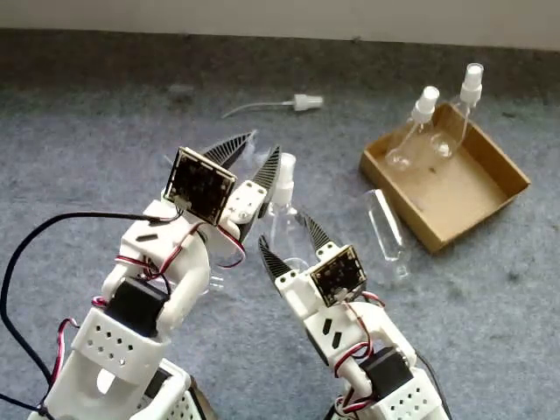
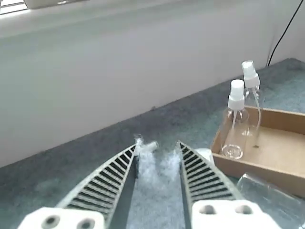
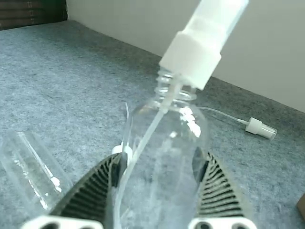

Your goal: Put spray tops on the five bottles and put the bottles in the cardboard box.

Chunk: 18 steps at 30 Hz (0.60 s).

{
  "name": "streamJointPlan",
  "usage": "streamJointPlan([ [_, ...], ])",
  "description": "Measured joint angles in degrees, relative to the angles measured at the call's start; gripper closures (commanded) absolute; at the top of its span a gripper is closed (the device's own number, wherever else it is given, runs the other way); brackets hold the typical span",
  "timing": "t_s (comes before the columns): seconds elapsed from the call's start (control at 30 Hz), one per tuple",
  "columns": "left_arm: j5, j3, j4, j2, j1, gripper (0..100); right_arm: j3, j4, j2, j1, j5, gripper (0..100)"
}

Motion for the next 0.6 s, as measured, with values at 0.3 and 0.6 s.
streamJointPlan([
  [0.3, -0.09, 0.00, 2.46, -0.09, 0.26, 82, 0.00, 0.00, 0.00, 0.00, 0.00, 92.6],
  [0.6, 3.43, -4.92, 8.26, -0.09, 0.53, 82, 0.00, 0.00, 0.00, 0.09, 0.00, 92.6],
])
